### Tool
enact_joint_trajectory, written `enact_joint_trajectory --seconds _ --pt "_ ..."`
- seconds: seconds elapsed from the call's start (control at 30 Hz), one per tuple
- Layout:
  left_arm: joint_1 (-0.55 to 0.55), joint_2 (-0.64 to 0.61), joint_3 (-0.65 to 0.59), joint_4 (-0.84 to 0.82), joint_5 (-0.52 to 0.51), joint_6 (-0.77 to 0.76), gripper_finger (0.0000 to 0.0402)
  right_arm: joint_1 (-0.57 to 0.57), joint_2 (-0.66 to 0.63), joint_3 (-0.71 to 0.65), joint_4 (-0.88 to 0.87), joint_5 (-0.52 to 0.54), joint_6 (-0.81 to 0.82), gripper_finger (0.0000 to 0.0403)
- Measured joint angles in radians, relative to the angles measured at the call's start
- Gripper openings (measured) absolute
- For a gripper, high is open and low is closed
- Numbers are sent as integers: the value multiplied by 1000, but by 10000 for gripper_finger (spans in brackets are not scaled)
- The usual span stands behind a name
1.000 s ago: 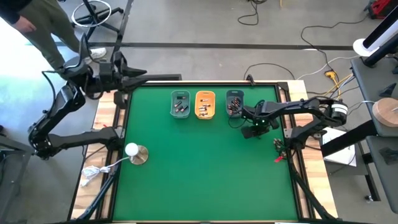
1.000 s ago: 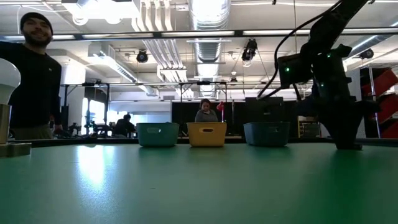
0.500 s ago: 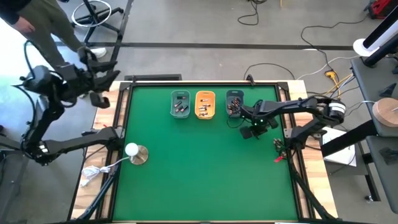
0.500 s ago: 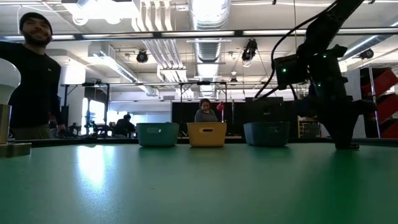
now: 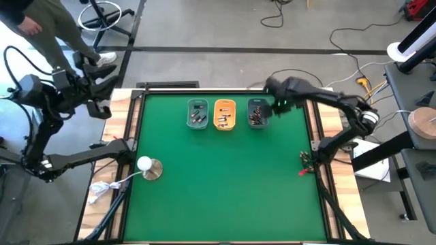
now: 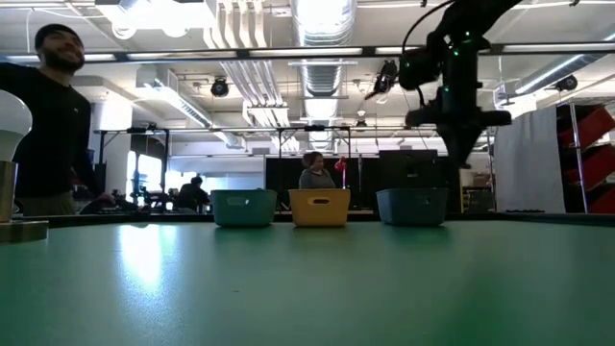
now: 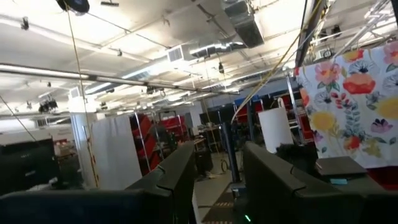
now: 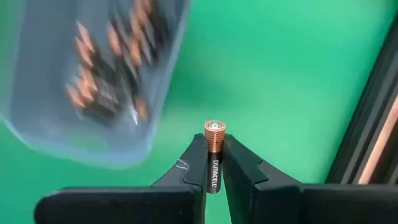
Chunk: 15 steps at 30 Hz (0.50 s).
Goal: Sort batteries
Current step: Put the small brown battery into the gray bin
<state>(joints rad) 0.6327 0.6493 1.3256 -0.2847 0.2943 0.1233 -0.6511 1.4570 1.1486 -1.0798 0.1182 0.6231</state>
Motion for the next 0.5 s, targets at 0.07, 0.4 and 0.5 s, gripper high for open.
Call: enact_joint_trajectory --seconds 0.07,0.4,0.5 --pt "0 2 -12 -8 -1 -1 117 -53 6 59 6 8 -42 24" --pt "0 19 -31 -116 -45 22 117 -88 137 277 8 -86 -168 23" --pt "0 29 -32 -129 -50 21 117 -79 189 317 7 -100 -196 23"
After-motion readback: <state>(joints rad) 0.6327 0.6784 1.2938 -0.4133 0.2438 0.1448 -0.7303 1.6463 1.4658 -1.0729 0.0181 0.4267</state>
